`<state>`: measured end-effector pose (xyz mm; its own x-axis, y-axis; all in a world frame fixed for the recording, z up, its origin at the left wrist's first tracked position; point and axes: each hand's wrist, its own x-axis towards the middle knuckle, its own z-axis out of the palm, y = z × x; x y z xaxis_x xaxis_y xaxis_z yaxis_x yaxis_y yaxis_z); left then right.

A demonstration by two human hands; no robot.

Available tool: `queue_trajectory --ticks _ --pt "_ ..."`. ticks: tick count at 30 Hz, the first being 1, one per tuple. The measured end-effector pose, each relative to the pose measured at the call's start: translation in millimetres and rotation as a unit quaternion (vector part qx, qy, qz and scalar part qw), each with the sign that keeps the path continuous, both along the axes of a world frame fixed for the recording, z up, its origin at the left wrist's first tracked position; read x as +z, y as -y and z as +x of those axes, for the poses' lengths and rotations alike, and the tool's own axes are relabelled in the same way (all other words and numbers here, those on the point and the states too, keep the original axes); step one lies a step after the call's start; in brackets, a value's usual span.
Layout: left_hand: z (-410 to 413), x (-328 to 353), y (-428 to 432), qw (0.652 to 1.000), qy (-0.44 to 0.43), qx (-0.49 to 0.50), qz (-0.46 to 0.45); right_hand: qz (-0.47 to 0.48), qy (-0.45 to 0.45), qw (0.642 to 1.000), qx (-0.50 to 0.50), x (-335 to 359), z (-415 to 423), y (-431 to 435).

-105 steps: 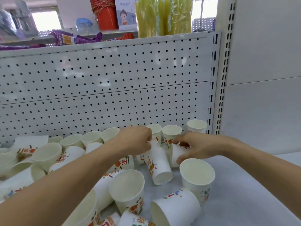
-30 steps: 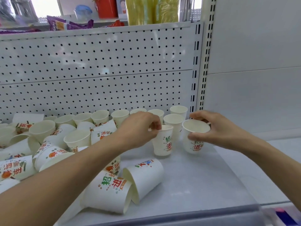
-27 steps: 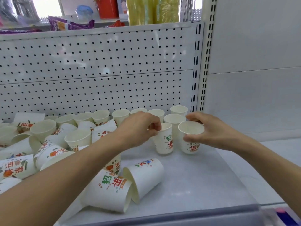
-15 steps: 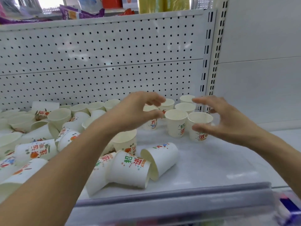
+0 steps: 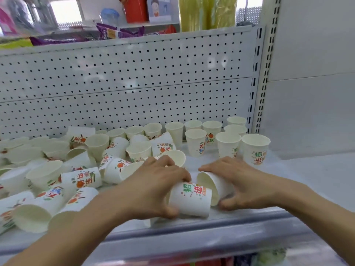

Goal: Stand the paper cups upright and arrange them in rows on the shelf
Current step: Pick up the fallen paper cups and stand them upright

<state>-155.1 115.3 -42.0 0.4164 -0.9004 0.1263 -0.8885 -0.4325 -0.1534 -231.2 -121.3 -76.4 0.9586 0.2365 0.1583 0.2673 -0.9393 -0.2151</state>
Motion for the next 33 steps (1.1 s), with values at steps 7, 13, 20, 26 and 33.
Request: queue_trajectory --ticks 7,13,20,26,33 --pt "8.1 -3.9 9.6 0.997 0.013 -0.035 -0.065 0.065 0.144 0.977 -0.141 -12.1 -22.1 8.7" --pt "-15.3 20.2 49.4 0.977 -0.124 -0.047 -0.166 0.323 0.173 0.906 -0.211 -6.5 -45.1 41.9" --pt "-15.2 31.1 129.0 0.986 -0.152 0.000 -0.065 0.385 0.135 0.878 -0.251 -4.8 -56.3 76.3" --pt "-14.7 18.1 162.9 0.991 -0.125 0.025 -0.030 0.376 0.080 0.884 -0.266 -16.1 -54.6 92.8" --pt "-29.8 9.9 150.0 0.987 -0.076 0.084 -0.116 0.262 0.149 0.904 -0.303 -13.2 -66.1 85.5"
